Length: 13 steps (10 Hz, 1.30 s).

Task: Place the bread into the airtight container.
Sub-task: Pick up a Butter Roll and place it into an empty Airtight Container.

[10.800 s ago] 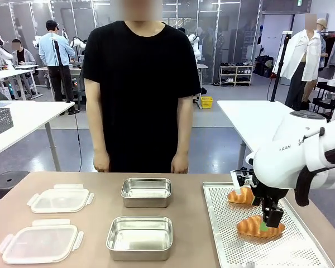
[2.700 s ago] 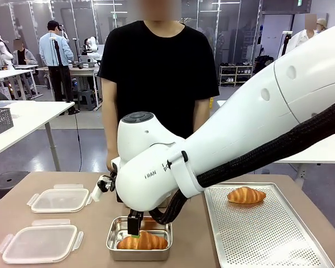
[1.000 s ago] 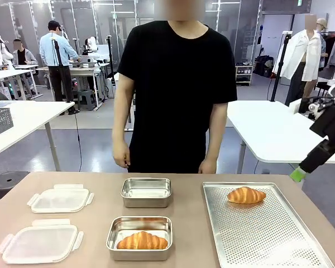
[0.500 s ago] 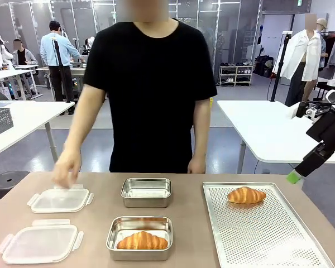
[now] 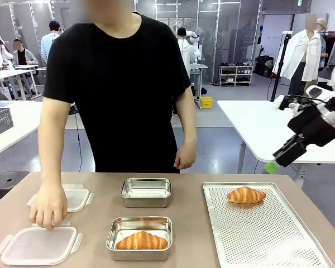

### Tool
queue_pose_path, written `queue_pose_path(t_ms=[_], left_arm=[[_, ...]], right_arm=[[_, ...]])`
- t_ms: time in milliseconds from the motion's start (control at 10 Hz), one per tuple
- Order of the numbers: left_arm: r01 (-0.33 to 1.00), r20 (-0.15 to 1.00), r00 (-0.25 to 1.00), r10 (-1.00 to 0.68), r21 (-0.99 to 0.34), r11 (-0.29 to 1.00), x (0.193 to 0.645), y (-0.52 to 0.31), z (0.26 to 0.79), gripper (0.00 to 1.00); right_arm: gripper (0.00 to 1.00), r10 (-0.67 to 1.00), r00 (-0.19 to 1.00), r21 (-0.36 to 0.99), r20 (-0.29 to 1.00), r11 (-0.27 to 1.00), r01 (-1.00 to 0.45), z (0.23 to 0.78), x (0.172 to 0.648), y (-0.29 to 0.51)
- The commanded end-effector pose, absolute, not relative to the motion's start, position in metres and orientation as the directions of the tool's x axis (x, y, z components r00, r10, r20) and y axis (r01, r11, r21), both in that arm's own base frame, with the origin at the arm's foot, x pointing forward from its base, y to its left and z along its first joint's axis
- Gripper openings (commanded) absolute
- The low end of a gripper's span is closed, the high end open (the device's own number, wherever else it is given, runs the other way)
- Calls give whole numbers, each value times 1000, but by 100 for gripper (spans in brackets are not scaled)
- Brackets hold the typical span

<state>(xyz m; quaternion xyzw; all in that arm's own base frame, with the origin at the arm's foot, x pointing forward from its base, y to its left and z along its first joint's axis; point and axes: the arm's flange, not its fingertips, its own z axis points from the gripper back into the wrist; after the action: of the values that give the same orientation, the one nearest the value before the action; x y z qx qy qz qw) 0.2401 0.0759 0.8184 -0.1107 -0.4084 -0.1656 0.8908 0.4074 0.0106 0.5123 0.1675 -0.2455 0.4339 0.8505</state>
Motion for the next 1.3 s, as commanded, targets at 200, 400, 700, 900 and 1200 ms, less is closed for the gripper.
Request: queue_pose_path(t_ms=[200, 400, 700, 900, 1200], left_arm=[[392, 767, 607, -208, -61, 918, 239, 75, 821, 100], [392, 767, 607, -208, -61, 918, 239, 75, 821, 100], [392, 767, 607, -208, -61, 918, 239, 75, 821, 100], [392, 767, 607, -208, -61, 918, 239, 75, 821, 100], [392, 767, 607, -208, -61, 918, 239, 75, 821, 100]], right_arm=[[100, 662, 453, 99, 597, 500, -860, 492, 481, 35], [100, 700, 401, 77, 591, 445, -892, 487, 498, 79], [100, 727, 351, 56, 590, 396, -916, 476, 510, 109], [100, 730, 344, 62, 590, 384, -921, 472, 508, 112], [100, 572, 361, 54, 737, 482, -874, 508, 458, 2]])
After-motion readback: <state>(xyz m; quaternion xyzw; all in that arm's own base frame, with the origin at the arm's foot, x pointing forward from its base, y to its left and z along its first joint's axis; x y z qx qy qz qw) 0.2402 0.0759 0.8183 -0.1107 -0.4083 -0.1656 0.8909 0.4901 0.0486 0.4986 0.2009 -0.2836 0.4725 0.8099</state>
